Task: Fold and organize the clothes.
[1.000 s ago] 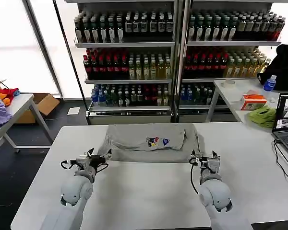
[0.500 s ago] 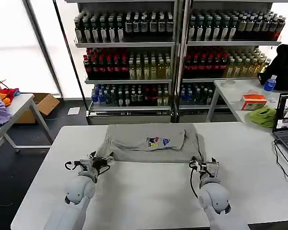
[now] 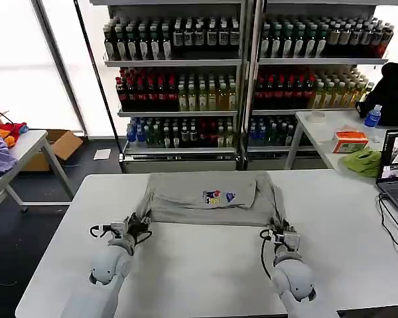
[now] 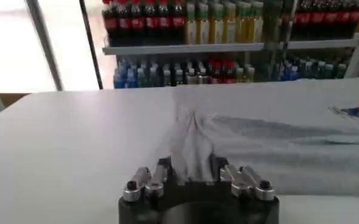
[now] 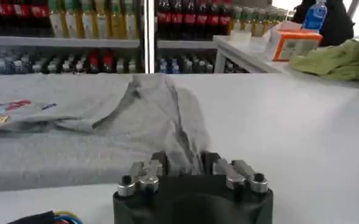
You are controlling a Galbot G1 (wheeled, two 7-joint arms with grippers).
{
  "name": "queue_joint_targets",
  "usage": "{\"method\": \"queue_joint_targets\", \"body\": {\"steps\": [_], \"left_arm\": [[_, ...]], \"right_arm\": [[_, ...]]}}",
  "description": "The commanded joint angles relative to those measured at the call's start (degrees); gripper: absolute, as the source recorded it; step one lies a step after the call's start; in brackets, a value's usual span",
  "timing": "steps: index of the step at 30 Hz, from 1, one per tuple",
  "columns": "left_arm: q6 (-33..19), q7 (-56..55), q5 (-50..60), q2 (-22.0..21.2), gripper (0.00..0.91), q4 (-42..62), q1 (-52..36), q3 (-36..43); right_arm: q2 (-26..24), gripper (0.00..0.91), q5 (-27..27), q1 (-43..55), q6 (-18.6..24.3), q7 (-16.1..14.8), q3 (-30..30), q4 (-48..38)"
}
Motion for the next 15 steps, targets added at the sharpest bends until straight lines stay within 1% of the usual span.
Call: {"method": "queue_joint_targets", "body": {"steps": [1,3,8,11,15], "left_arm": [[-0.29,-0.11,0.34,0.25,0.0,-2.01,1.52,0.13],[-0.47,-0.12,0.46,0.26,0.0,-2.65,1.94,0.18],[-0.72,-0.46,2.38,-0.16,0.0,-6.45,4.73,0.4],[-0.79,-0.64,3.46,0.18,0.01,-12.28,8.27,0.29],[-0.38,-0.98,3.17,1.36,0.0,-19.95,12.69,-1.49]], "right_arm": [[0.16,0.0,0.33,-0.97,0.55,0.16,-0.12,0.39],[0.07,0.0,0.21,-1.28,0.49,0.21,-0.14,1.54],[-0.17,0.0,-1.24,-3.1,0.17,0.17,-0.13,7.42],[-0.1,0.0,-1.71,-4.74,-0.13,0.36,-0.29,11.71],[-0.38,0.0,-2.53,-7.0,-0.56,0.94,-0.72,16.52]]}}
